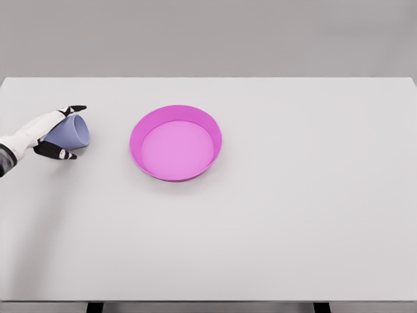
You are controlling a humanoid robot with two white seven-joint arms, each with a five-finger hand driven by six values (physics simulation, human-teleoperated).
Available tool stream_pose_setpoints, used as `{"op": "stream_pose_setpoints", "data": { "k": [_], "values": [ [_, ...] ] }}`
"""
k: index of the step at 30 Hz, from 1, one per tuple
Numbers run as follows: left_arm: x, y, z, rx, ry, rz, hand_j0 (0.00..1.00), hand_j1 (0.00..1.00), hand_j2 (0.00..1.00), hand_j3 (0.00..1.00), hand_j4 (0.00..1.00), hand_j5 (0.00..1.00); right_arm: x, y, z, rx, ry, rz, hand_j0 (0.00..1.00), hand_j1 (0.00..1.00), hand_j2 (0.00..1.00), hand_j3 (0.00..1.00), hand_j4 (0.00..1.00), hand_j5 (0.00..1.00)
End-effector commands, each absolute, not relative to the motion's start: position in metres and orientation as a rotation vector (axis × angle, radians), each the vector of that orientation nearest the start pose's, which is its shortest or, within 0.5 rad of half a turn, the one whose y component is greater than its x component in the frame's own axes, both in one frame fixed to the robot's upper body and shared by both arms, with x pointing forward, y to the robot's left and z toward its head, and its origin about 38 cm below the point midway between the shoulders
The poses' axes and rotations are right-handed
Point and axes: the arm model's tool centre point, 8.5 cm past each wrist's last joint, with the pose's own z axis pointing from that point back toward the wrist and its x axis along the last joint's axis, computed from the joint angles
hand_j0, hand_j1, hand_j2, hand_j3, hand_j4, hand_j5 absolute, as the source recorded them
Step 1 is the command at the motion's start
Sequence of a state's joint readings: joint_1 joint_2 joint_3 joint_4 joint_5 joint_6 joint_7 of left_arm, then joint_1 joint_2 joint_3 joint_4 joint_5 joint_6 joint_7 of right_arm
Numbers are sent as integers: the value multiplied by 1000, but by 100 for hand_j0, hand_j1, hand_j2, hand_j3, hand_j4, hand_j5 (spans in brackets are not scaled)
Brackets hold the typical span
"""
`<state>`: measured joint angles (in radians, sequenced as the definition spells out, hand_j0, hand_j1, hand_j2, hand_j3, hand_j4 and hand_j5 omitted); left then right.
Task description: Flip the cup with left arm and place it on the plate
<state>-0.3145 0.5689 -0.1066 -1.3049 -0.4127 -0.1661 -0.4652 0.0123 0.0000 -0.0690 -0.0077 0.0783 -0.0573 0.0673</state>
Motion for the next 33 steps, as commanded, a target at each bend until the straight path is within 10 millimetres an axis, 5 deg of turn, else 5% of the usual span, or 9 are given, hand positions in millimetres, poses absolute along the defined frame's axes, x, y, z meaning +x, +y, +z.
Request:
{"op": "stream_pose_setpoints", "data": {
  "k": [1, 29, 33],
  "values": [
    [437, 390, 135, 497, -1277, -1168, 96, 96, 96, 96, 96, 96, 1, -266, -262, -20, -51, 13, 100, 100, 100, 100, 100, 100],
    [440, 389, 137, 491, -1279, -1145, 76, 76, 76, 76, 76, 76, 1, -266, -262, -20, -51, 13, 100, 100, 100, 100, 100, 100],
    [445, 375, 139, 430, -1348, -1084, 76, 76, 76, 76, 76, 76, 1, -266, -262, -20, -51, 13, 100, 100, 100, 100, 100, 100]
  ]
}}
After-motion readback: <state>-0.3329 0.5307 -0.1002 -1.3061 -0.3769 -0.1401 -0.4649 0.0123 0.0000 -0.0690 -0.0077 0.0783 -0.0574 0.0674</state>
